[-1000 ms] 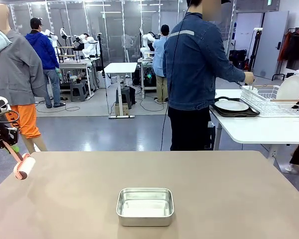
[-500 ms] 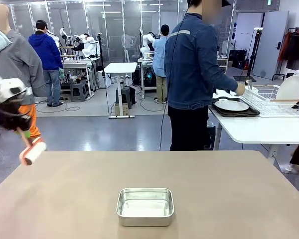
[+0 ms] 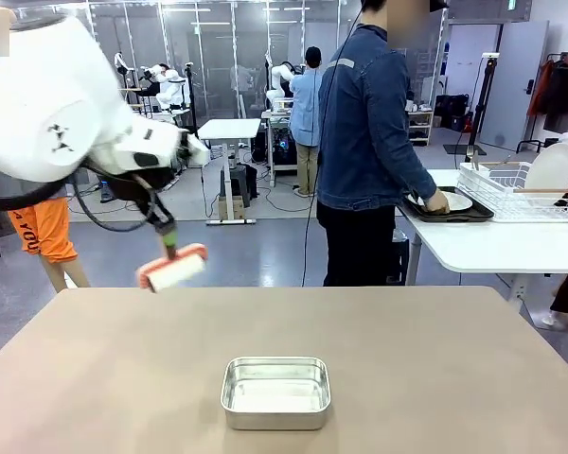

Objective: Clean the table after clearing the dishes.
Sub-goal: Place the Lint Roller back on top of the Airtight Container.

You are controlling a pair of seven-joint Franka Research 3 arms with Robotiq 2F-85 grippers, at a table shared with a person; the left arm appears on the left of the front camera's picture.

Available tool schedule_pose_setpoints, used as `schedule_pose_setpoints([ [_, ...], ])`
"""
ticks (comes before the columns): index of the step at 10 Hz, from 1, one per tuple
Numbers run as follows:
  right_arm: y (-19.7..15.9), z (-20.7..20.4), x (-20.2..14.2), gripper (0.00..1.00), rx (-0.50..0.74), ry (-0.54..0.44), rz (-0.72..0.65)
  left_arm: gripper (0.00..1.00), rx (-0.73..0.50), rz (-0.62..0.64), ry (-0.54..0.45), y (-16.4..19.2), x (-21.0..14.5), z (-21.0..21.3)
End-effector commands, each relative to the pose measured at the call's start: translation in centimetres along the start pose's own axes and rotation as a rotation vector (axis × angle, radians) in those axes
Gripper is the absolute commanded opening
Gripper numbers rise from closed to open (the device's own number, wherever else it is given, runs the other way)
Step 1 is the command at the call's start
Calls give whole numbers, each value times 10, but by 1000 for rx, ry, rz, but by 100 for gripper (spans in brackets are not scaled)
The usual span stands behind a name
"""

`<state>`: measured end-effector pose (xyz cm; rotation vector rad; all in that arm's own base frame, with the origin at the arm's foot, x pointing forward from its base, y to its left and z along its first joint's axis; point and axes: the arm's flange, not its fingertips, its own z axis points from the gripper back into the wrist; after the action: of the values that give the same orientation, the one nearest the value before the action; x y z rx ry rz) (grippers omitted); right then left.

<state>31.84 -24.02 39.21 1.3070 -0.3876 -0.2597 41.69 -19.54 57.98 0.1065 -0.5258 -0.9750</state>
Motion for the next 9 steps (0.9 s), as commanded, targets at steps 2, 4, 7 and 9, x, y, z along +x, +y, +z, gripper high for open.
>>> schedule_pose_setpoints([
  [2,3,1,-1,100,-5,2,8,20,-134,-440,1,-62,27,-8],
  [4,3,1,-1,100,-5,2,8,20,-207,-626,-12,-113,27,3],
  [7,3,1,-1,100,-5,2,8,20,-171,-464,70,-135,24,-1],
  [9,3,1,-1,100,-5,2,8,20,-247,-658,-5,-149,36,-4],
])
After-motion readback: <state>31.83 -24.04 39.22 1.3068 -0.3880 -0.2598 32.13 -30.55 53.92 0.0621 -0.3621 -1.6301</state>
